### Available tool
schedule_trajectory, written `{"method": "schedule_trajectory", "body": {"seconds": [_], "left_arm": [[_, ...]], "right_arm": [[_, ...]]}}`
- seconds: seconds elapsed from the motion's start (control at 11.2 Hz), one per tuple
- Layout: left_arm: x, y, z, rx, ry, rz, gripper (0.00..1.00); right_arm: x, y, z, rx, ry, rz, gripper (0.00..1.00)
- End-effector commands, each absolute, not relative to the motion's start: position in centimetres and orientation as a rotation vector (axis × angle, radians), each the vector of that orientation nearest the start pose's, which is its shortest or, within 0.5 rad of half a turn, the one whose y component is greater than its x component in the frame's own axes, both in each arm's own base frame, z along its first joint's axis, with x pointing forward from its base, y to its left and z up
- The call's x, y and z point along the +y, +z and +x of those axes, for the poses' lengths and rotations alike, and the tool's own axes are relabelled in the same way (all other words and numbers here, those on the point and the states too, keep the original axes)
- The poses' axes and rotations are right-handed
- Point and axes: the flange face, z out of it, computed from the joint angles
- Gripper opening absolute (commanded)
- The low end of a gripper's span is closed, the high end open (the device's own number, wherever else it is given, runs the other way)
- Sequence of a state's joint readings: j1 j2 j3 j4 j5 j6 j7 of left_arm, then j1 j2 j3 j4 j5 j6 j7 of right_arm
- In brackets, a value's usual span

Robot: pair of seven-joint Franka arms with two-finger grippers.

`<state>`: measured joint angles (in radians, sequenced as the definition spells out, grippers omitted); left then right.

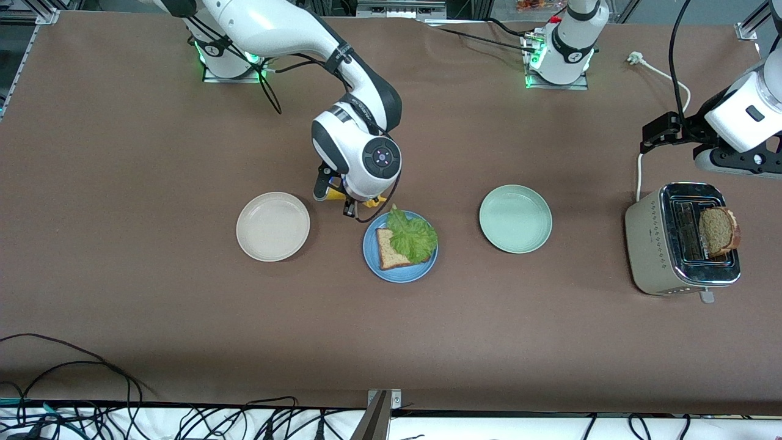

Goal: Make sandwich in blue plate with both arms
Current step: 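Lift the mustard bottle and carry it over the blue plate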

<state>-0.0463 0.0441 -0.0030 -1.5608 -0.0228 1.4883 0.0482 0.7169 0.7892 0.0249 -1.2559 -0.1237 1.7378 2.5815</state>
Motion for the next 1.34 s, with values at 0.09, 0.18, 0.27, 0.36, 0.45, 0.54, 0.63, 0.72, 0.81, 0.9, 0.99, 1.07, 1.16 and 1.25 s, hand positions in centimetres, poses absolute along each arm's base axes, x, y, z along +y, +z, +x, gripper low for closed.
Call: {"method": "schedule_trajectory", "body": {"seconds": [0.09,0.18,0.27,0.36,0.45,0.54,0.63,0.72,0.81,0.9,0.99,1.07,1.16,1.25], "left_arm": [[-2.8,60.1,55.6,0.187,0.169,-3.147,1.00],[-2.8,60.1,55.6,0.187,0.169,-3.147,1.00],[-2.8,60.1,55.6,0.187,0.169,-3.147,1.00],[-2.8,60.1,55.6,0.187,0.169,-3.147,1.00],[-2.8,60.1,55.6,0.184,0.169,-3.147,1.00],[-2.8,60.1,55.6,0.187,0.169,-3.147,1.00],[-2.8,60.1,55.6,0.187,0.169,-3.147,1.00],[-2.8,60.1,55.6,0.187,0.169,-3.147,1.00],[-2.8,60.1,55.6,0.184,0.169,-3.147,1.00],[-2.8,60.1,55.6,0.187,0.169,-3.147,1.00],[-2.8,60.1,55.6,0.187,0.169,-3.147,1.00],[-2.8,60.1,55.6,0.187,0.169,-3.147,1.00],[-2.8,60.1,55.6,0.187,0.169,-3.147,1.00],[-2.7,60.1,55.6,0.182,0.169,-3.147,1.00]], "right_arm": [[47.1,24.5,54.4,2.745,-0.353,-2.088,0.00],[47.6,24.1,54.0,2.736,-0.356,-2.101,0.00],[48.0,23.5,53.9,2.742,-0.373,-2.091,0.00],[48.3,23.0,54.2,2.733,-0.417,-2.084,0.00],[48.2,23.1,54.9,2.727,-0.440,-2.067,0.00],[47.7,23.3,55.8,2.733,-0.462,-2.038,0.00],[47.3,23.0,56.6,2.738,-0.484,-2.017,0.00],[47.0,23.1,57.5,2.737,-0.502,-1.991,0.00],[46.9,22.5,58.0,2.736,-0.525,-1.978,0.00],[47.3,23.0,58.2,2.720,-0.545,-1.967,0.00],[47.9,22.7,57.8,2.704,-0.552,-1.975,0.00],[48.0,22.0,57.7,2.699,-0.558,-1.980,0.00],[48.6,21.6,57.4,2.689,-0.559,-1.966,0.00],[49.2,21.5,57.1,2.679,-0.563,-1.960,0.00]]}}
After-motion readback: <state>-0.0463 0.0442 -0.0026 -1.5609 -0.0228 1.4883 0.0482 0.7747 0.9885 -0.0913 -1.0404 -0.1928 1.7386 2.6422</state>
